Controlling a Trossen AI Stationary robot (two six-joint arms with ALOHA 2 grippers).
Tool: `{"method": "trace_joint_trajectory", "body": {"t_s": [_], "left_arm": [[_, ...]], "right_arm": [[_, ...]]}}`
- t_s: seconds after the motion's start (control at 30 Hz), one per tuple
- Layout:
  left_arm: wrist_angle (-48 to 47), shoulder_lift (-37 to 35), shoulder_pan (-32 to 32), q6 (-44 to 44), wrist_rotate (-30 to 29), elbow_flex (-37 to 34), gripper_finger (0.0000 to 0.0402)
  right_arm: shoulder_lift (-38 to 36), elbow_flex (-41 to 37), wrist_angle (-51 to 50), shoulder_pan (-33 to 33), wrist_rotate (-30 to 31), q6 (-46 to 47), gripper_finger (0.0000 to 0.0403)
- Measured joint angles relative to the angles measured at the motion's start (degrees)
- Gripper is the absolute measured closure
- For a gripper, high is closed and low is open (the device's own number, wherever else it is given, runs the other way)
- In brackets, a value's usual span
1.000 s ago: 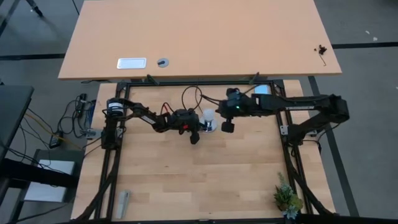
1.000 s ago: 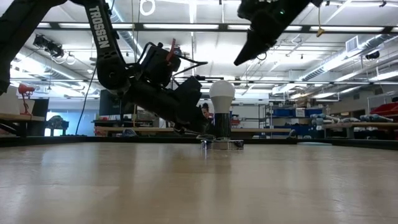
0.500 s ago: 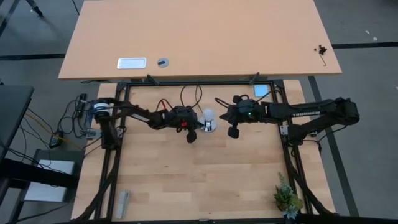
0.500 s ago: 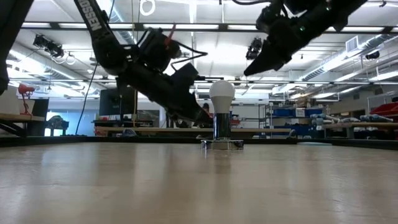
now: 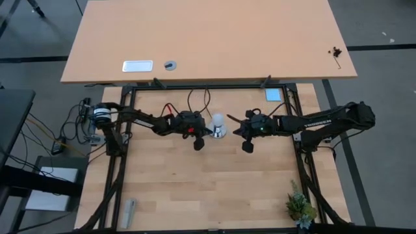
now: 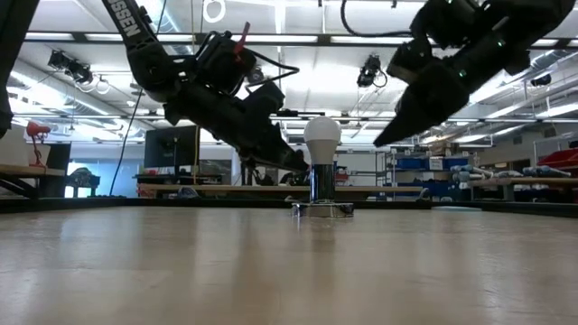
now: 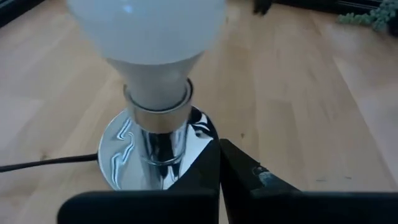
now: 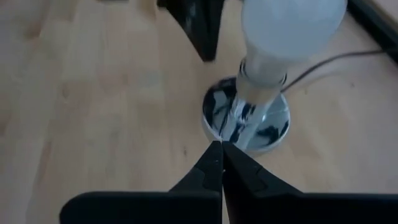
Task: Screw lightbulb
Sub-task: Remove the lightbulb from the lamp
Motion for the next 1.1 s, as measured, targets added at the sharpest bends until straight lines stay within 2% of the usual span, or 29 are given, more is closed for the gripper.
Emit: {"method": "trace_joint_trajectory", "body": {"t_s": [0.27,0.47,0.6,0.73,0.87,1.1], "left_arm": [[-0.24,0.00,-1.21,3.37,0.02,0.02,0.0392],[-0.14,0.00,-1.29,3.95,0.22,0.02,0.0392],[2.23,0.00,-1.29,4.22,4.37,-0.03,0.0392],[9.71,0.00,-1.29,3.79,7.79,-2.51,0.0392],[13.66,0.00,-1.29,2.86,7.50,-5.17,0.0392],[13.05,0.02,-1.29,2.70,5.08,-6.43,0.0392]], "right_arm": [[0.13,-1.08,-0.07,0.00,-0.04,3.00,0.0376],[0.13,-1.08,0.70,0.00,-0.04,3.03,0.0391],[0.13,-1.08,2.41,0.00,-0.04,2.87,0.0396],[0.13,-1.08,3.78,0.00,-0.04,2.57,0.0394],[0.92,-1.08,5.92,0.00,-0.03,2.61,0.0395],[6.86,-1.08,11.55,0.00,-0.04,2.66,0.0390]]}}
